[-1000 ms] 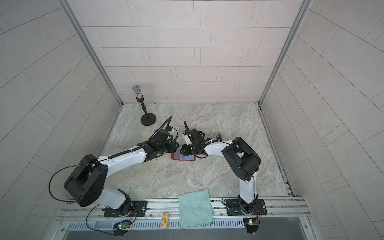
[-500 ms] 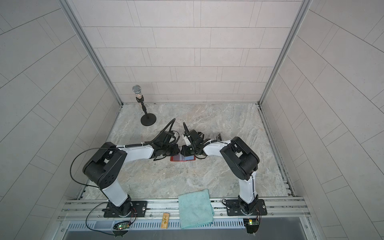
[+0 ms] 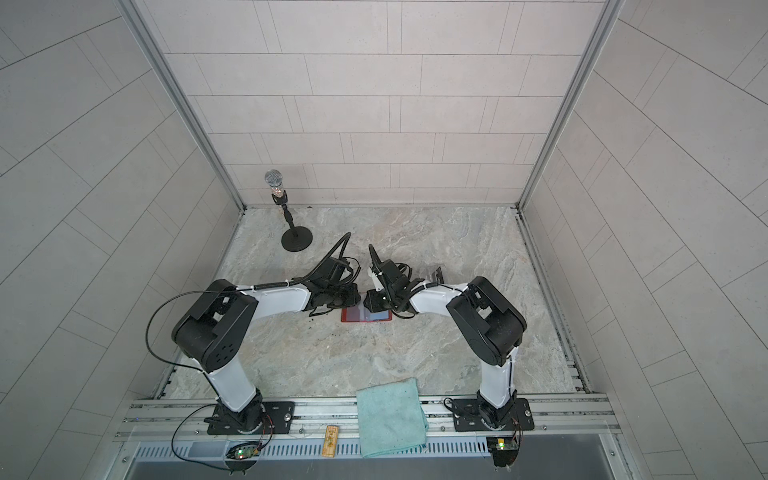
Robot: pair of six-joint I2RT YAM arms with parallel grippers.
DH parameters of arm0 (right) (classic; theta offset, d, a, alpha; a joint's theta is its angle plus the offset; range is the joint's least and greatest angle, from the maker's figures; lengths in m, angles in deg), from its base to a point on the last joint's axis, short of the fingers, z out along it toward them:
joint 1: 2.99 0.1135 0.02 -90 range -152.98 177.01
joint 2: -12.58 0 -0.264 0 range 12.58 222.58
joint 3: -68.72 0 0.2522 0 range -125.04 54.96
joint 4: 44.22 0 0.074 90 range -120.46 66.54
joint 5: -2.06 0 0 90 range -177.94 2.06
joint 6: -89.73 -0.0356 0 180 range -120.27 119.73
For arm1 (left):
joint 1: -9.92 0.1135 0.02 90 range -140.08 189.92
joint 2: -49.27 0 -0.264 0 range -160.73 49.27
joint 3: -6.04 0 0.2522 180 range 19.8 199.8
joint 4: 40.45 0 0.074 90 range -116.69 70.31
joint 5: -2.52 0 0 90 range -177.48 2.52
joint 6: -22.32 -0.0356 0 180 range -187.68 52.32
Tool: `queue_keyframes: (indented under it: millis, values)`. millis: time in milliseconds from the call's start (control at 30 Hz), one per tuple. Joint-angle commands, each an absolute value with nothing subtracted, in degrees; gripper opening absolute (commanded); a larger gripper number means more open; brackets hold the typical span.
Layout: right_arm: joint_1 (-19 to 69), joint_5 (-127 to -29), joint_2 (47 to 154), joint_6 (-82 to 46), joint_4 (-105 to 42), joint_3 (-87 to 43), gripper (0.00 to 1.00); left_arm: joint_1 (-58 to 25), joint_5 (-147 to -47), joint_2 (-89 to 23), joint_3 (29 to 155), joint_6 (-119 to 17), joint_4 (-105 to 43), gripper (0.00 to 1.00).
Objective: Put the credit cards into the card holder
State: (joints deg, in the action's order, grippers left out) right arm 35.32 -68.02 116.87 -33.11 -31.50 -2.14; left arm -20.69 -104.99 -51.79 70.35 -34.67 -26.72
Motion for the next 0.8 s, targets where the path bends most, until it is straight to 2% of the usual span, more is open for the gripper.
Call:
queue_keyframes:
  millis: [0,200,367,467,567,767]
  values:
    - [34.38,-72.3,114.88,-34.92,-29.7,-0.76,0.3,-20.58,-102.75,-52.09,70.77,-35.38,-22.67,0.14]
    - [33.85,-72.93,115.41,-35.32,-27.24,-0.92,0.3,-20.58,-103.31,-50.29,70.33,-36.41,-23.35,0.15]
    - [33.71,-72.13,110.19,-31.85,-25.02,-0.62,0.31,-20.58,-108.03,-47.1,70.98,-39.43,-26.41,0.22]
    - [32.61,-73.4,106.54,-29.37,-20.04,-2.0,0.32,-20.58,-111.15,-47.24,75.22,-40.46,-23.11,0.25]
    - [29.97,-73.06,103.09,-27.98,-16.29,-2.58,0.33,-20.66,-113.05,-46.9,78.98,-39.64,-20.06,0.26]
    - [21.01,-70.99,97.48,-23.4,-9.19,-4.22,0.34,-21.49,-113.03,-47.11,85.85,-37.74,-12.91,0.36]
